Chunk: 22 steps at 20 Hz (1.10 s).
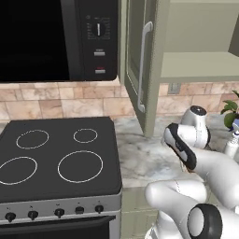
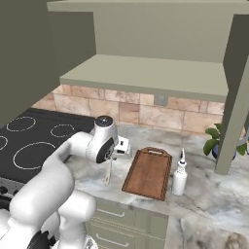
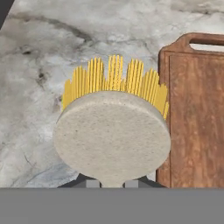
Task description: Grab the spray bottle from the cabinet, then place it next to the cutting board for sanitizing. Then grab the dish brush from the countertop next to the sink and place it next to the cutting board.
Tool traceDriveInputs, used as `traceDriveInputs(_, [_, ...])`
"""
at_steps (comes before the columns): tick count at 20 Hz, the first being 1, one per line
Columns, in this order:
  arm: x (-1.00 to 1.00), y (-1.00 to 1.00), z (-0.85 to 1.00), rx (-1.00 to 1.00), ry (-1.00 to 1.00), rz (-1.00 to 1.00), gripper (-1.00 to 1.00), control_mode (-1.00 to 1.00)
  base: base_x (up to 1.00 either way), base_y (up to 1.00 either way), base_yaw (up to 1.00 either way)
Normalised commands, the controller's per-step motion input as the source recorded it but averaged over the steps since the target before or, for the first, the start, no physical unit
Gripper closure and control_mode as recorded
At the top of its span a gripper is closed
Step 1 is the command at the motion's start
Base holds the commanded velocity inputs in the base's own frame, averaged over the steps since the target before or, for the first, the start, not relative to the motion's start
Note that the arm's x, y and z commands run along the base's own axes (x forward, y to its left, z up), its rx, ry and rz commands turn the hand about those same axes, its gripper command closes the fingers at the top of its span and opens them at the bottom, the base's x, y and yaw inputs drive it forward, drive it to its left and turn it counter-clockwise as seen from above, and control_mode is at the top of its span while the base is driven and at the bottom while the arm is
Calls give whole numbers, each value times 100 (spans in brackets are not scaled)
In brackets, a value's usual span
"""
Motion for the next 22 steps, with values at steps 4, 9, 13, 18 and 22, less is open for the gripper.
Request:
traceDriveInputs(4, [28, 0, -35, -5, 4, -5, 100, -100, 0, 0, 0])
traceDriveInputs(9, [32, 0, -35, -4, 5, -4, 100, -100, 0, 0, 0])
traceDriveInputs(13, [34, -1, -27, -1, 4, -3, 100, -100, 0, 0, 0])
traceDriveInputs(18, [29, -3, -17, 0, 2, -3, 100, -100, 0, 0, 0])
traceDriveInputs(22, [27, -11, -19, 0, 3, -2, 100, -100, 0, 0, 0])
